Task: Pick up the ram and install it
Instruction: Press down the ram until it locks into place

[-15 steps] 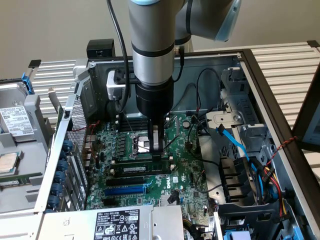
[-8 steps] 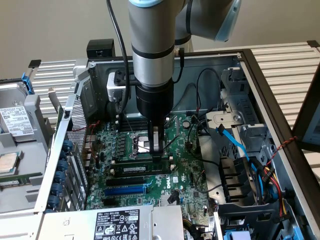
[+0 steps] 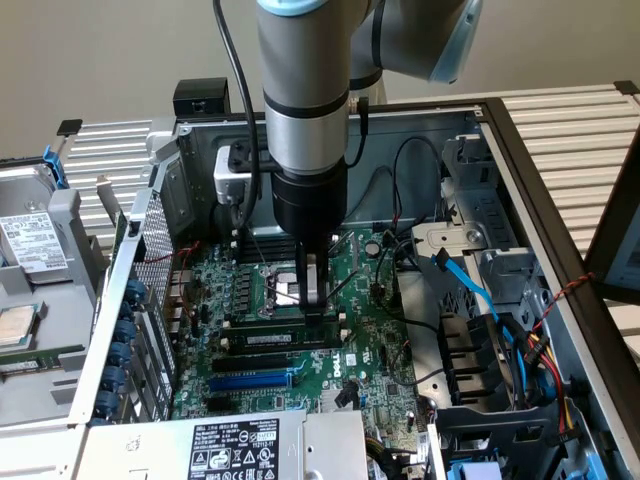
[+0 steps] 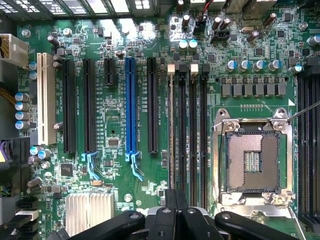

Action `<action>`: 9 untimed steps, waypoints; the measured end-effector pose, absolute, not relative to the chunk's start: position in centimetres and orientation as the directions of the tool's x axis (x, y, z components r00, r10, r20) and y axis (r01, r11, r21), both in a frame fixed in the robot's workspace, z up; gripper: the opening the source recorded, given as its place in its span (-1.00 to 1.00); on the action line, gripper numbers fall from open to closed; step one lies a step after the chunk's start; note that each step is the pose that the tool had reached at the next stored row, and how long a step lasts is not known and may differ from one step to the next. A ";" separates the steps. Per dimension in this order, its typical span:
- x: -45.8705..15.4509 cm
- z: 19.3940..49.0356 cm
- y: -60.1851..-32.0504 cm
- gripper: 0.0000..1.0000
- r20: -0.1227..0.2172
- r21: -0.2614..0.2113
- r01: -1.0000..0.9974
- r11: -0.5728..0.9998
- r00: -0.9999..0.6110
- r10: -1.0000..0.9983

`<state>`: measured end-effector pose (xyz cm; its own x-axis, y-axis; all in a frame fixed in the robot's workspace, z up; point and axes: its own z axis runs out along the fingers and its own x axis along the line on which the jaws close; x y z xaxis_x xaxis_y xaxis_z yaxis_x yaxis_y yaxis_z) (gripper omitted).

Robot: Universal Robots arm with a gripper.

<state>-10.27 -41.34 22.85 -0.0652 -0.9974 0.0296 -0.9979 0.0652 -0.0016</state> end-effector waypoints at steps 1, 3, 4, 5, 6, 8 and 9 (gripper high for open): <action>-10.3 22.8 -41.3 -0.80 0.030 -0.002 -0.998 0.065 -0.065 -0.997; -10.3 22.8 -41.3 -0.80 0.031 -0.002 -0.998 0.065 -0.065 -0.997; -10.3 22.7 -41.3 -0.80 0.031 -0.002 -0.998 0.065 -0.065 -0.997; -10.3 22.7 -41.3 -0.80 0.031 -0.002 -0.998 0.065 -0.065 -0.997; -10.3 22.7 -41.3 -0.80 0.031 -0.002 -0.998 0.065 -0.065 -0.997; -10.3 22.8 -41.3 -0.80 0.030 -0.002 -0.998 0.065 -0.065 -0.997; -10.4 22.9 -41.3 -0.80 0.028 -0.003 -0.998 0.066 -0.066 -0.997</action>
<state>-10.35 -41.31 22.88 -0.0656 -0.9974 0.0282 -0.9978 0.0656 -0.0034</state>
